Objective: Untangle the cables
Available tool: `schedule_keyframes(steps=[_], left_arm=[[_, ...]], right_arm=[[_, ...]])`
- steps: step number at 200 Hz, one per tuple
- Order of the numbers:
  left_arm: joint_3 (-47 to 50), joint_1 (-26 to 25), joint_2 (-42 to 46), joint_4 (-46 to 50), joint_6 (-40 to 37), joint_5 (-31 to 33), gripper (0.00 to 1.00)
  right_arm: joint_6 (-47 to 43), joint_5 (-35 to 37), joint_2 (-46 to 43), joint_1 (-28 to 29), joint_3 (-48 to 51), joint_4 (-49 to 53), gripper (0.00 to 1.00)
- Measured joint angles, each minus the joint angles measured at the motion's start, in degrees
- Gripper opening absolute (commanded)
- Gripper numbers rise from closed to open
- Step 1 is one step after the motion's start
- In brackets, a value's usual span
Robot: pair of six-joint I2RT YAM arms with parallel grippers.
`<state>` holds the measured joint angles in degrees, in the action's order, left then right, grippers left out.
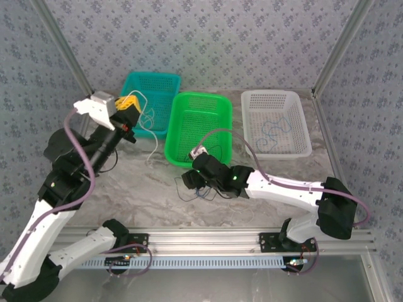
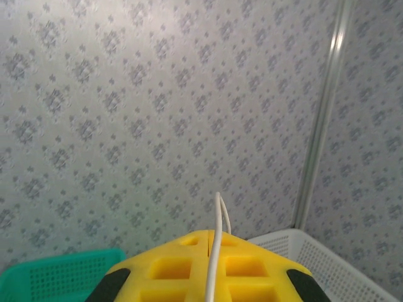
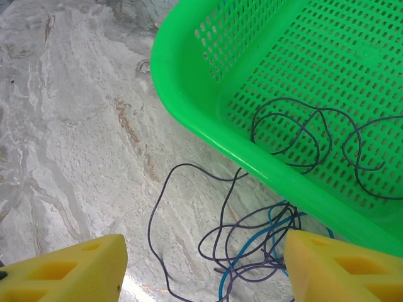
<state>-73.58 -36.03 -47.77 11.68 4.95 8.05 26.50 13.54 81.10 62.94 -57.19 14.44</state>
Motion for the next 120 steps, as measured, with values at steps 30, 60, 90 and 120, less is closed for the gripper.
schedule_keyframes(steps=[30,60,90,120], left_arm=[[0.0,6.56,-2.84,1.75,1.64,-1.09,0.06],[0.11,14.32,-4.85,3.34,6.14,-5.44,0.06],[1.79,17.31,-4.85,3.21,9.66,-8.94,0.06],[2.64,17.79,-4.9,3.5,11.17,-11.17,0.06]], right_arm=[[0.42,1.68,0.02,-0.17,0.04,3.13,0.66],[-0.87,4.17,0.35,-0.22,-0.15,7.17,0.69],[-4.24,6.36,2.75,-0.9,-1.53,9.94,0.71],[-9.14,6.1,6.69,-3.61,-3.45,10.43,0.74]])
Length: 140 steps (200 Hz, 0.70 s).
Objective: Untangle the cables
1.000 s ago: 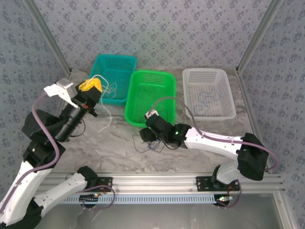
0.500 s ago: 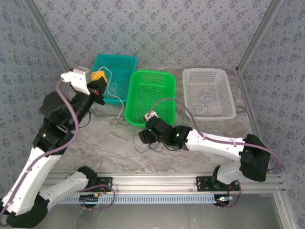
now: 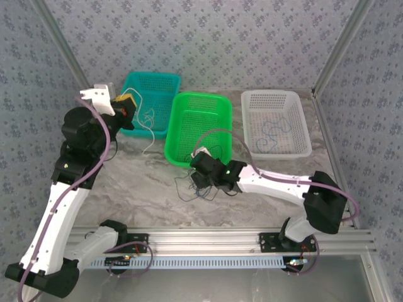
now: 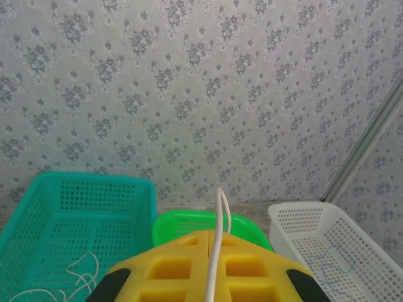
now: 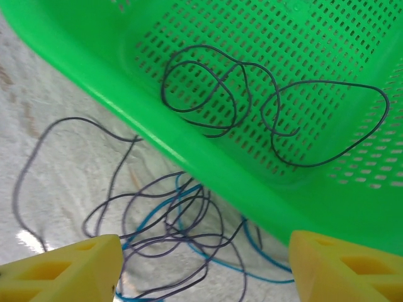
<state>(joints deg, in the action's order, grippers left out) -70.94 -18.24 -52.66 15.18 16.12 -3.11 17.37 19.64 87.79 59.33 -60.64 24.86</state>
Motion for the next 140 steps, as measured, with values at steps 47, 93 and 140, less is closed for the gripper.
schedule_keyframes(steps=[47,93,140], left_arm=[[0.28,0.68,0.02,0.07,0.55,-1.27,0.06],[0.31,1.55,0.04,0.11,0.52,-1.86,0.07],[0.39,2.12,0.07,0.09,0.52,-2.05,0.07]], right_arm=[[-9.14,-3.8,7.02,-3.52,-6.71,0.72,0.68],[-15.93,-8.0,12.0,-5.42,-10.56,1.05,0.51],[-22.23,-10.05,12.13,-6.88,-11.43,1.22,0.14]])
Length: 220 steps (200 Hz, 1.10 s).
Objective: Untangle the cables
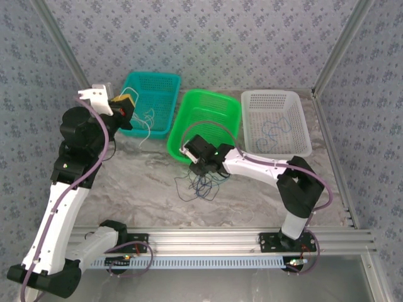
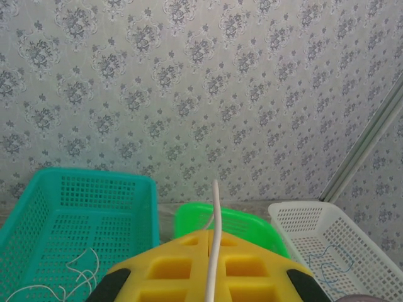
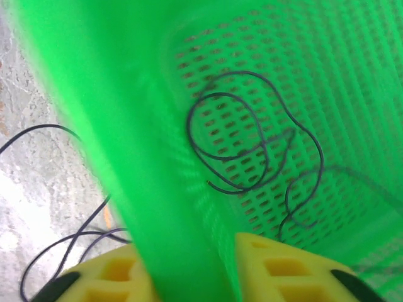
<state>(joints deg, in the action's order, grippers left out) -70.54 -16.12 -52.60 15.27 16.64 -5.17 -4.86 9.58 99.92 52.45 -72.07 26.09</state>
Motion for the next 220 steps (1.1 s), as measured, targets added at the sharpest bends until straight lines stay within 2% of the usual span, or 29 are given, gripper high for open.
schedule_keyframes(steps=[52,106,187,212,220], left_arm=[[0.11,0.39,-0.13,-0.04,0.0,-0.02,0.07],[0.55,1.03,-1.33,-0.42,0.66,-0.63,0.07],[1.25,2.78,-2.27,-0.9,1.51,-1.7,0.07],[1.95,4.37,-2.4,-1.01,2.16,-2.58,0.07],[2.1,4.79,-2.54,-1.25,2.54,-2.95,0.07]], right_arm=[[-3.26,1.29,-2.08,-2.64,-0.44,2.25,0.12],[-11.74,-1.11,-2.67,-6.71,-3.1,4.81,0.13],[-25.44,-2.97,9.18,-8.63,-11.21,4.87,0.12],[-25.9,-3.13,9.27,-10.29,-11.45,3.67,0.22],[-25.88,-3.41,9.27,-10.88,-11.45,3.48,0.3]])
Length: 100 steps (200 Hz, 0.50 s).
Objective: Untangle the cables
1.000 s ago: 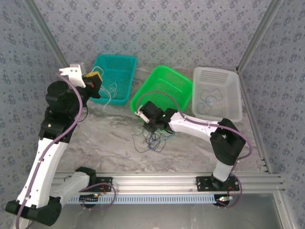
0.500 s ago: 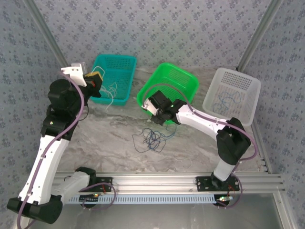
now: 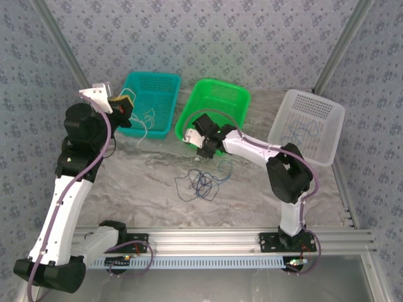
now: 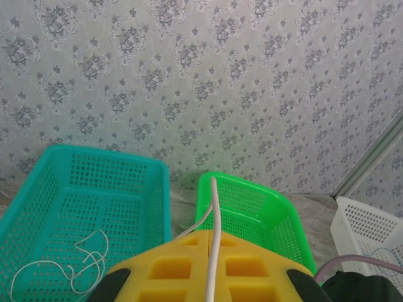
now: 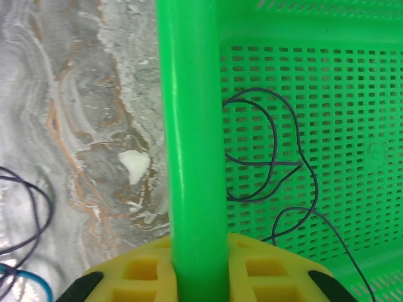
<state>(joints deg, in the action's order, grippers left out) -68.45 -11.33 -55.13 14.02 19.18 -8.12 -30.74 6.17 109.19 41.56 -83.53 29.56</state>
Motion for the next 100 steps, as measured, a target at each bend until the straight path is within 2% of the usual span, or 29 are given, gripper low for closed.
schedule_keyframes(steps=[17,29,53,72,88,100], left_arm=[[0.2,0.48,-0.61,-0.68,0.48,-0.5,0.07],[0.26,0.48,-1.27,-0.92,0.68,-0.92,0.07],[0.24,0.46,-3.04,-1.05,0.63,-1.68,0.07],[-0.04,0.48,-5.07,-0.92,0.42,-1.77,0.07],[-0.68,0.48,-6.88,-0.9,0.35,-1.77,0.07],[-1.49,0.61,-8.28,-0.85,-0.04,-1.81,0.07]], right_arm=[[0.94,-0.15,-0.09,-0.7,0.0,-0.24,0.55],[1.66,-0.09,-0.55,-0.66,0.02,-0.11,0.65],[5.53,1.16,-5.44,0.09,1.25,-0.46,0.73],[12.22,3.45,-12.0,-0.83,2.12,0.02,0.74],[19.17,5.4,-16.52,-4.87,1.18,2.12,0.73],[24.65,7.23,-18.08,-9.94,-0.15,4.74,0.73]])
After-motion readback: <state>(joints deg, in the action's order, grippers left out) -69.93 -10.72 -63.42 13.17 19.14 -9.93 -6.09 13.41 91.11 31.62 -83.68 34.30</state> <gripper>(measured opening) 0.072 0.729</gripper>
